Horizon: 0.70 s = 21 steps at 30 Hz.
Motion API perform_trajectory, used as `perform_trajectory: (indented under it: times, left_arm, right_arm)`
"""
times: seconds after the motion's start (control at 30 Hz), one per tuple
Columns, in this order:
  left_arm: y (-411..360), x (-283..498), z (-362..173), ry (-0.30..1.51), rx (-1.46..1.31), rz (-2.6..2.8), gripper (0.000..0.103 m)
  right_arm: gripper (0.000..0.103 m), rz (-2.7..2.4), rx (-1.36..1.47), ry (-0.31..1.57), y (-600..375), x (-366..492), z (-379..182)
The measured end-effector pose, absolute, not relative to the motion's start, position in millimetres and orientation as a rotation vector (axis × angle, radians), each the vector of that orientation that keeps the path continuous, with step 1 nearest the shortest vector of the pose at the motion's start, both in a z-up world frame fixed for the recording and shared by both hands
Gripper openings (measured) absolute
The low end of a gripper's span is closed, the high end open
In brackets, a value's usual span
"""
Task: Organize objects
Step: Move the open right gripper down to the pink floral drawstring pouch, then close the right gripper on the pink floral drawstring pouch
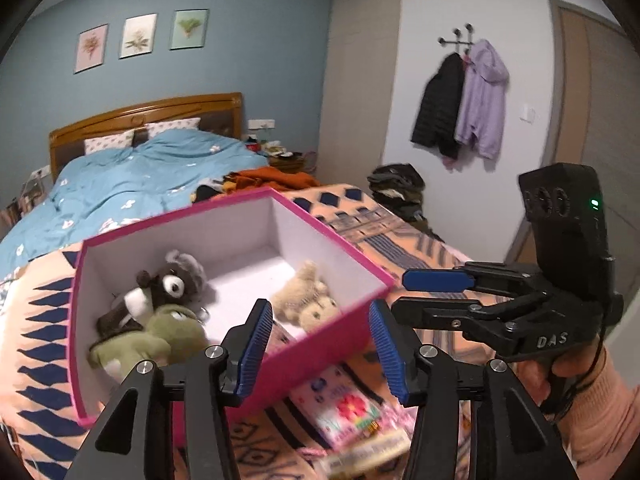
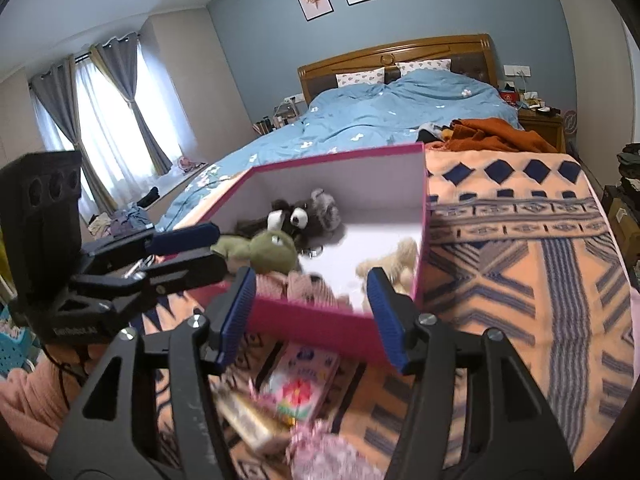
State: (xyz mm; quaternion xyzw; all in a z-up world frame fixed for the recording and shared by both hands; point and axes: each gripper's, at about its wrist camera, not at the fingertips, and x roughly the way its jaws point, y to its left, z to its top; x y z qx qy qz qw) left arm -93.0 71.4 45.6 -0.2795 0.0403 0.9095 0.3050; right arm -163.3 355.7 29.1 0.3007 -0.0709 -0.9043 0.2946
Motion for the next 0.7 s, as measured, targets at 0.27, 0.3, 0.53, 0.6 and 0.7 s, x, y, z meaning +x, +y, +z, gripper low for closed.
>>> perform_trajectory:
  times: [0.27, 0.3, 0.53, 0.6, 0.7]
  left_arm:
    - [93, -64, 0, 0.184, -0.848, 2.324, 0.052]
    - [95, -62, -6, 0.190, -0.861, 2.319, 0.052]
    - [101, -57, -30, 0.205, -0.940, 2.316, 0.052]
    - [102, -56, -36, 0.230, -0.960, 2.330, 0.052]
    - [98, -57, -39, 0.220, -0.971, 2.336, 0.052]
  right_arm:
    - [0.061, -2.406, 0.970, -0.142, 368, -133, -21]
    - [0.061, -2.397, 1.003, -0.143, 371, -131, -31]
    - [0.061, -2.368, 1.141, -0.114, 380, -127, -65]
    - [0.061, -2.353, 1.165, -0.111, 379, -127, -71]
    - [0.061, -2.332, 1.178, -0.094, 376, -125, -75]
